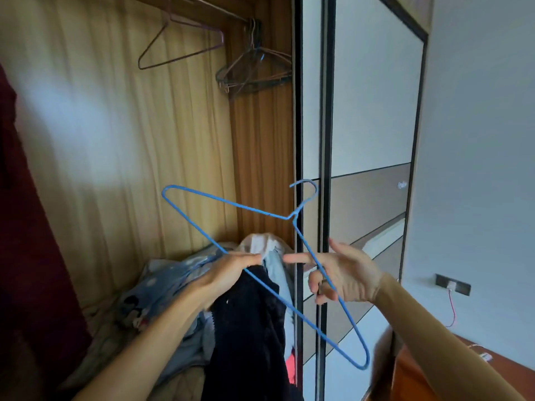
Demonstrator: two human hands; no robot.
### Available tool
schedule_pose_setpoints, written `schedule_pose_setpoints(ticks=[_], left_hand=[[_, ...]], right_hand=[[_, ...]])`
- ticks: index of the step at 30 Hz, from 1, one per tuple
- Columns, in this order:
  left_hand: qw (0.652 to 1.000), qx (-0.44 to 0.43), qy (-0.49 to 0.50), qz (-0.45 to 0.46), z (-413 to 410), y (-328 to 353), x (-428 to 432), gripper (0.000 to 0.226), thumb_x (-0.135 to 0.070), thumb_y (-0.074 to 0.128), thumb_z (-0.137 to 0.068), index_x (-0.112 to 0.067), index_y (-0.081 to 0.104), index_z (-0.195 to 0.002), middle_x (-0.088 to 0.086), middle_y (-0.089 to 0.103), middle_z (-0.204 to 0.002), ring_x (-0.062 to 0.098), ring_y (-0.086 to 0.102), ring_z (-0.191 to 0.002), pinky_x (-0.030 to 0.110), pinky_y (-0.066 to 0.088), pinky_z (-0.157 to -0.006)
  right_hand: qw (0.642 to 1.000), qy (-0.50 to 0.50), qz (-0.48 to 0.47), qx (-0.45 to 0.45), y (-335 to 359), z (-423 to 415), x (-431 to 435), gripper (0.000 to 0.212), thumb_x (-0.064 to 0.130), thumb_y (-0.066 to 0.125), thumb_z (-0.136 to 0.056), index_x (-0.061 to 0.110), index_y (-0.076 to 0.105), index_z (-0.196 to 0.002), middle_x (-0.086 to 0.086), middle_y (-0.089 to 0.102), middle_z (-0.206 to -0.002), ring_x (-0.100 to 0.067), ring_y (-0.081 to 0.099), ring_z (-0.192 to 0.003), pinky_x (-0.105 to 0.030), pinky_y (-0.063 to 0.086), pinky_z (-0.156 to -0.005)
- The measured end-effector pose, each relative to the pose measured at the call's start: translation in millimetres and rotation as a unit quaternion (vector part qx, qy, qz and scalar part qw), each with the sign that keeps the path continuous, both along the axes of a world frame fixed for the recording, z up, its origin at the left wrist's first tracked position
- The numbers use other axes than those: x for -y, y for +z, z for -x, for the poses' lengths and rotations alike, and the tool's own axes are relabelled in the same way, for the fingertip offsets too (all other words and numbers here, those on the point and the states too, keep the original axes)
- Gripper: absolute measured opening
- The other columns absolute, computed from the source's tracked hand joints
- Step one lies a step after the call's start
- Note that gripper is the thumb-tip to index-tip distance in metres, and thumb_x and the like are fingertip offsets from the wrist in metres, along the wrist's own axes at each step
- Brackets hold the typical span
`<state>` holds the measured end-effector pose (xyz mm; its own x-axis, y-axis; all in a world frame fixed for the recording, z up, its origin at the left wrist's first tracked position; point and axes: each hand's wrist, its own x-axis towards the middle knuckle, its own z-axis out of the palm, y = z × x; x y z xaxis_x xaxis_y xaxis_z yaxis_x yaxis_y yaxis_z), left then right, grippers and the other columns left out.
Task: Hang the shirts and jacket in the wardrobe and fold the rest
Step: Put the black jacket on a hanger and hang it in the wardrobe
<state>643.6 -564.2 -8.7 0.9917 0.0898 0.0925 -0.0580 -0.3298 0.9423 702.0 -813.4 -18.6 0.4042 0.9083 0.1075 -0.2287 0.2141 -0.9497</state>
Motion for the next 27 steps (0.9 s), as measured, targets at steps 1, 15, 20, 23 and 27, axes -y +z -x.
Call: schedule_pose_setpoints(ticks=[1,15,20,23,27], left_hand=[[1.0,-0.004,-0.005,-0.026,-1,-6,5,0.053,-0.051,0.067,-0.065,-0.011,0.078,-0.097,0.005,0.076,-0.106,0.021,0.068,-0.108,0.038,0.043,-0.104],[0.833,-0.223,-0.157,-0.481,-10,-13,63,0.06,-0.062,0.086,-0.06,-0.014,0.074,-0.094,-0.006,0.066,-0.094,0.013,0.06,-0.09,0.025,0.044,-0.07],[0.767,-0.234,-0.118,-0.586,-32,-44,100,0.036,-0.04,0.075,-0.084,-0.006,0.064,-0.087,0.013,0.066,-0.106,0.029,0.064,-0.101,0.031,0.049,-0.076],[0.811,-0.193,-0.102,-0.543,-35,-54,122,0.046,-0.038,0.057,-0.099,0.002,0.064,-0.119,0.017,0.064,-0.114,0.03,0.061,-0.105,0.033,0.048,-0.083],[0.857,-0.205,-0.082,-0.466,-50,-77,122,0.049,-0.036,0.061,-0.097,0.002,0.056,-0.129,0.013,0.057,-0.132,0.03,0.055,-0.121,0.034,0.044,-0.103]], right_hand=[[0.999,-0.016,0.026,0.025,6,2,-8,0.08,0.053,0.065,-0.088,0.006,0.042,-0.148,-0.01,0.064,-0.084,-0.014,0.062,-0.056,-0.031,0.055,-0.071],[0.902,-0.411,-0.107,-0.072,2,-10,78,0.041,0.035,0.034,-0.106,0.008,0.065,-0.107,0.007,0.026,-0.048,-0.002,0.02,-0.035,-0.014,0.017,-0.03],[0.888,-0.452,-0.031,-0.079,-35,6,138,0.047,0.041,0.036,-0.104,0.005,0.066,-0.101,0.007,0.03,-0.046,-0.002,0.021,-0.033,-0.014,0.017,-0.029],[0.884,-0.46,0.061,-0.048,-76,28,149,0.048,0.044,0.04,-0.102,0.006,0.069,-0.097,0.005,0.027,-0.046,-0.003,0.021,-0.035,-0.016,0.014,-0.032],[0.866,-0.488,0.099,-0.031,-134,62,160,0.046,0.052,0.05,-0.094,0.015,0.074,-0.083,0.0,0.02,-0.054,-0.007,0.017,-0.04,-0.018,0.014,-0.035]])
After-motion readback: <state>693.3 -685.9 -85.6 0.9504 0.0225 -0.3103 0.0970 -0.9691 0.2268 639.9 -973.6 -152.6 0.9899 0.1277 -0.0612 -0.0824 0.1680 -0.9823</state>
